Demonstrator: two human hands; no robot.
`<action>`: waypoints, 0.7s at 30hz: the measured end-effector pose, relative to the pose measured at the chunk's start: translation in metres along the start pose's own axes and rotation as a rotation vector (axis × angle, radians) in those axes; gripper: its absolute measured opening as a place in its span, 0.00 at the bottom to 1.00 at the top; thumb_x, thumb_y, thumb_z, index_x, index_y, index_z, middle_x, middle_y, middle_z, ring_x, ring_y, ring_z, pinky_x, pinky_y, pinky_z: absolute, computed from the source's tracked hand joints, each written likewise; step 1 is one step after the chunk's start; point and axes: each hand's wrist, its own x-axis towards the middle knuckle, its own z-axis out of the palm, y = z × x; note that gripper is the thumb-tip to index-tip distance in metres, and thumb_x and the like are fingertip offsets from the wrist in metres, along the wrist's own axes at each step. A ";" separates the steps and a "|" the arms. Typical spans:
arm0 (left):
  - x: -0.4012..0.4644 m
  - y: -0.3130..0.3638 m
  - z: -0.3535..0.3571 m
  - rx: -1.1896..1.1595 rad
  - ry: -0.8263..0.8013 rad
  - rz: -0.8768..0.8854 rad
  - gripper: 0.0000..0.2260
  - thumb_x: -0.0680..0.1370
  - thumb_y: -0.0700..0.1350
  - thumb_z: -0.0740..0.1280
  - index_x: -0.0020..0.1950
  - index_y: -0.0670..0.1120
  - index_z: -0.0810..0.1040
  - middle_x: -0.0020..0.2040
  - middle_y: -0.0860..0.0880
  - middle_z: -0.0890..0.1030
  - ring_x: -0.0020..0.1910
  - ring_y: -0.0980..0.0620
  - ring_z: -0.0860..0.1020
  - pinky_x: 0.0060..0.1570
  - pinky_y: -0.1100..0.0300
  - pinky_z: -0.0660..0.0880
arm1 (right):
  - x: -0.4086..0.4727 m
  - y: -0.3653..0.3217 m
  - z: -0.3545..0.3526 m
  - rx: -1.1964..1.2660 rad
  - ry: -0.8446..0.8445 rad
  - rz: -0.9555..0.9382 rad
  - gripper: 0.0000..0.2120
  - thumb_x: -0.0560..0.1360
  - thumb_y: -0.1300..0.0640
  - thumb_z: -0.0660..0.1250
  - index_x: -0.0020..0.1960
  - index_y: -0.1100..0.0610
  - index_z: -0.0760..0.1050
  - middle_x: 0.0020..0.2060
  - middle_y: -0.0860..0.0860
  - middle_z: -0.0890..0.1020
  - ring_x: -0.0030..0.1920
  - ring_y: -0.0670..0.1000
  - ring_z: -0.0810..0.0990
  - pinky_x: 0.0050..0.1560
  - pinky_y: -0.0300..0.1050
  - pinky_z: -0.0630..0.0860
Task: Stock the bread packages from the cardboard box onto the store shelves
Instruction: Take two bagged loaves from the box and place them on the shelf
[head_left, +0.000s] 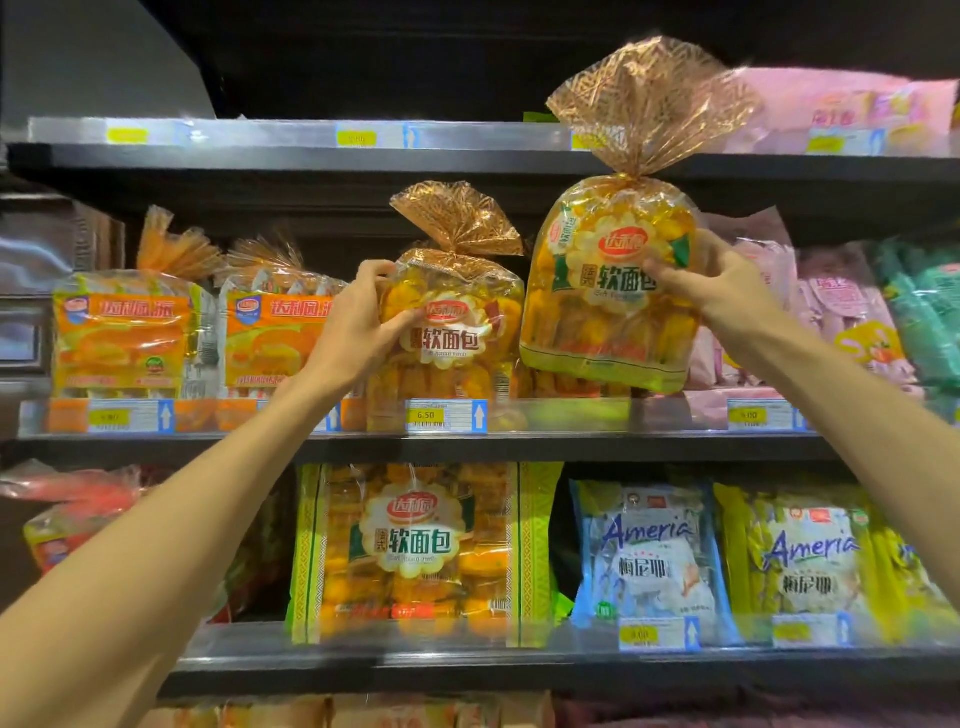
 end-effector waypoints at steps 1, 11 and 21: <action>-0.001 0.000 0.000 0.019 0.012 0.005 0.28 0.78 0.55 0.73 0.73 0.50 0.67 0.64 0.50 0.79 0.62 0.53 0.79 0.60 0.48 0.81 | 0.004 0.003 0.002 -0.011 -0.024 0.007 0.39 0.65 0.39 0.80 0.72 0.51 0.75 0.63 0.49 0.84 0.63 0.51 0.83 0.65 0.57 0.80; -0.008 -0.004 0.010 0.102 0.097 -0.004 0.27 0.80 0.54 0.71 0.76 0.47 0.68 0.69 0.47 0.76 0.67 0.49 0.76 0.66 0.45 0.77 | 0.017 0.029 0.006 -0.088 -0.214 0.131 0.29 0.78 0.51 0.74 0.76 0.53 0.69 0.58 0.45 0.83 0.56 0.47 0.83 0.41 0.36 0.83; -0.013 -0.002 0.015 0.080 0.139 -0.030 0.27 0.80 0.53 0.70 0.75 0.47 0.68 0.69 0.46 0.77 0.67 0.49 0.75 0.67 0.50 0.75 | 0.013 0.040 0.018 -0.055 -0.190 0.065 0.28 0.77 0.48 0.74 0.74 0.49 0.71 0.63 0.47 0.82 0.62 0.47 0.83 0.58 0.46 0.83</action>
